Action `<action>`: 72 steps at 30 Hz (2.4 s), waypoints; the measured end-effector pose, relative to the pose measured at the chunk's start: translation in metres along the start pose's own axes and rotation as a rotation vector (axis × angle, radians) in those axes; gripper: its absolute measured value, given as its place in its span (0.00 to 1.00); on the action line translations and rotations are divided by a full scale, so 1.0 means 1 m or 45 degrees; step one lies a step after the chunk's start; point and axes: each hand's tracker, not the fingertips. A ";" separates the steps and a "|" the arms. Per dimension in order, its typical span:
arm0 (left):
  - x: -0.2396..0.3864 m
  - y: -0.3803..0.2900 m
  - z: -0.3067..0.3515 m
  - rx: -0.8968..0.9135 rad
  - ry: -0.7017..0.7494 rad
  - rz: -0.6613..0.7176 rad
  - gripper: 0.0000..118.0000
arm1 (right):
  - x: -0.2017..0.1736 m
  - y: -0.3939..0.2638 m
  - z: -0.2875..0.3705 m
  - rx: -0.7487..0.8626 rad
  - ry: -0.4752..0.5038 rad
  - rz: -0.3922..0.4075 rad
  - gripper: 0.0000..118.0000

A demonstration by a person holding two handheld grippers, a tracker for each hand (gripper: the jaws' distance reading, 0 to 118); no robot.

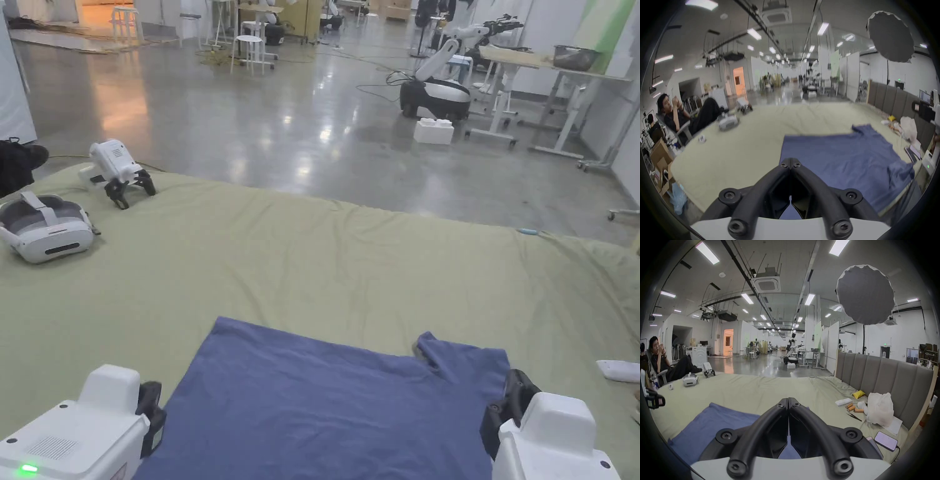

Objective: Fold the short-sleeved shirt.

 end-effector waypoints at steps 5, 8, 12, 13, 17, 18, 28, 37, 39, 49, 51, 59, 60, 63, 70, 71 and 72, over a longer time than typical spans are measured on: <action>-0.042 -0.045 -0.010 -0.316 -0.004 0.102 0.02 | -0.004 -0.018 -0.007 -0.115 0.024 0.011 0.00; -0.050 -0.062 -0.009 -0.474 -0.017 0.153 0.30 | -0.007 -0.026 -0.010 -0.167 0.030 0.024 0.00; -0.052 -0.079 -0.021 -0.625 0.025 0.180 0.59 | -0.008 -0.033 -0.011 -0.210 0.030 0.025 0.00; -0.051 -0.082 -0.028 -0.632 0.029 0.171 0.59 | -0.008 -0.035 -0.011 -0.219 0.030 0.023 0.00; -0.037 -0.086 -0.039 -0.679 0.051 0.146 0.53 | -0.002 -0.040 -0.008 -0.253 0.030 0.034 0.00; -0.032 -0.084 -0.039 -0.679 0.076 0.119 0.50 | 0.001 -0.041 -0.006 -0.267 0.028 0.035 0.00; -0.004 -0.066 -0.008 -0.658 -0.005 0.037 0.01 | 0.079 -0.068 0.020 -0.652 0.009 0.027 0.60; -0.015 -0.064 -0.003 -0.619 -0.028 0.061 0.01 | 0.128 -0.143 0.050 -1.116 0.039 0.044 0.77; -0.017 -0.066 -0.007 -0.620 -0.026 0.063 0.01 | 0.125 -0.157 0.049 -1.154 0.057 0.032 0.65; -0.019 -0.070 -0.015 -0.626 -0.027 0.057 0.01 | 0.116 -0.161 0.029 -1.194 0.141 0.000 0.07; -0.020 -0.069 -0.016 -0.627 -0.028 0.064 0.01 | 0.114 -0.158 0.029 -1.197 0.140 0.009 0.05; -0.028 -0.048 -0.005 -0.482 -0.054 0.142 0.01 | 0.114 -0.115 0.042 -1.108 0.117 0.004 0.05; -0.029 -0.041 -0.006 -0.457 -0.066 0.155 0.01 | 0.115 -0.108 0.038 -1.099 0.117 0.000 0.05; -0.030 -0.014 -0.020 -0.395 -0.080 0.161 0.01 | 0.118 -0.086 0.015 -1.043 0.122 -0.012 0.05; -0.028 0.046 -0.099 -0.376 -0.087 0.143 0.01 | 0.118 -0.055 -0.080 -0.978 0.113 -0.016 0.05; -0.024 0.052 -0.111 -0.378 -0.075 0.140 0.01 | 0.118 -0.054 -0.097 -0.978 0.111 -0.018 0.05; -0.022 0.057 -0.122 -0.386 -0.074 0.128 0.01 | 0.118 -0.055 -0.111 -0.987 0.109 -0.024 0.05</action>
